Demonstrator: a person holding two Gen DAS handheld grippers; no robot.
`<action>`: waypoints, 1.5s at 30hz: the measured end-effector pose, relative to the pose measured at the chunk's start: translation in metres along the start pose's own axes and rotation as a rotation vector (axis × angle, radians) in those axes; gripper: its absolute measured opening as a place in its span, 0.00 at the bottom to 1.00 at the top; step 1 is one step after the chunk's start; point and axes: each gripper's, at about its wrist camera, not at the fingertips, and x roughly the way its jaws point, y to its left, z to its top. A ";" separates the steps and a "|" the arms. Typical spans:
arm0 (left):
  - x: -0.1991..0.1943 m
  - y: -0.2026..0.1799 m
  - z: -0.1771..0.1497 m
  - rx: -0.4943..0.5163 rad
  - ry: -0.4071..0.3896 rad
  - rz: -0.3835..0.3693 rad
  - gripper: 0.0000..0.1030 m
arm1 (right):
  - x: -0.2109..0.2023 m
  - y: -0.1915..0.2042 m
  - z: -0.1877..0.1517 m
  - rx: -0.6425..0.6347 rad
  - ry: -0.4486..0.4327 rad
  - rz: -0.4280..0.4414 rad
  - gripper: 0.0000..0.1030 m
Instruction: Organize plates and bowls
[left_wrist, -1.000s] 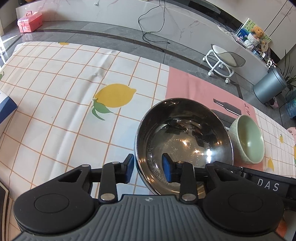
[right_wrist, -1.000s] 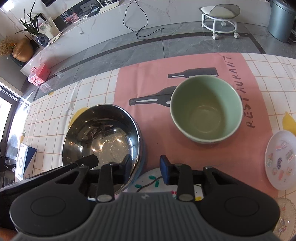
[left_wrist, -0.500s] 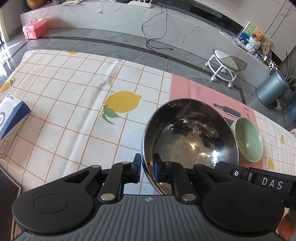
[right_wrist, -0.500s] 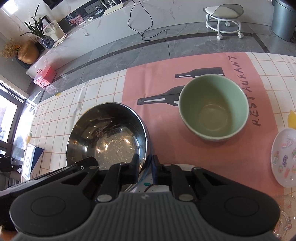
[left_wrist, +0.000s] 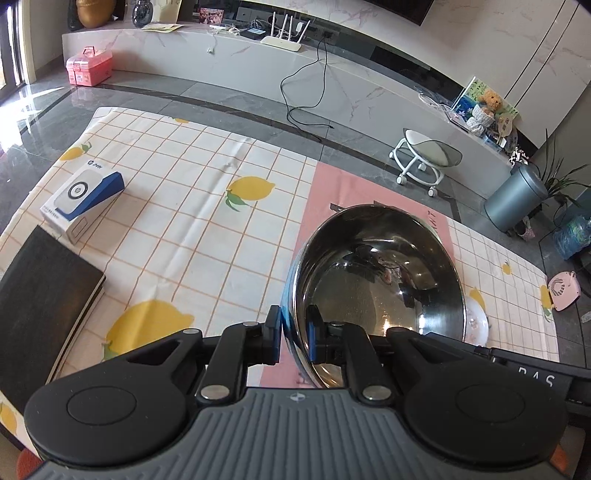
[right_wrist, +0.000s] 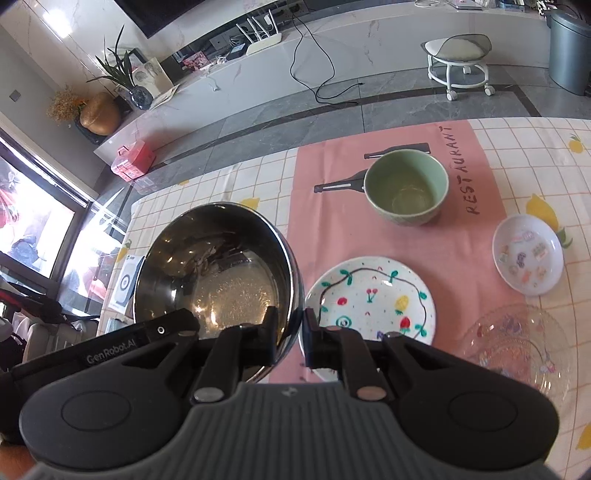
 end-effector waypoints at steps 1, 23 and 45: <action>-0.006 0.001 -0.008 -0.005 -0.001 -0.003 0.14 | -0.007 -0.001 -0.009 0.003 0.001 0.005 0.11; -0.016 0.024 -0.123 -0.012 0.174 -0.020 0.16 | -0.032 -0.032 -0.126 0.011 0.119 -0.003 0.09; -0.012 0.020 -0.121 0.046 0.142 0.031 0.16 | -0.011 -0.036 -0.123 -0.007 0.159 -0.054 0.11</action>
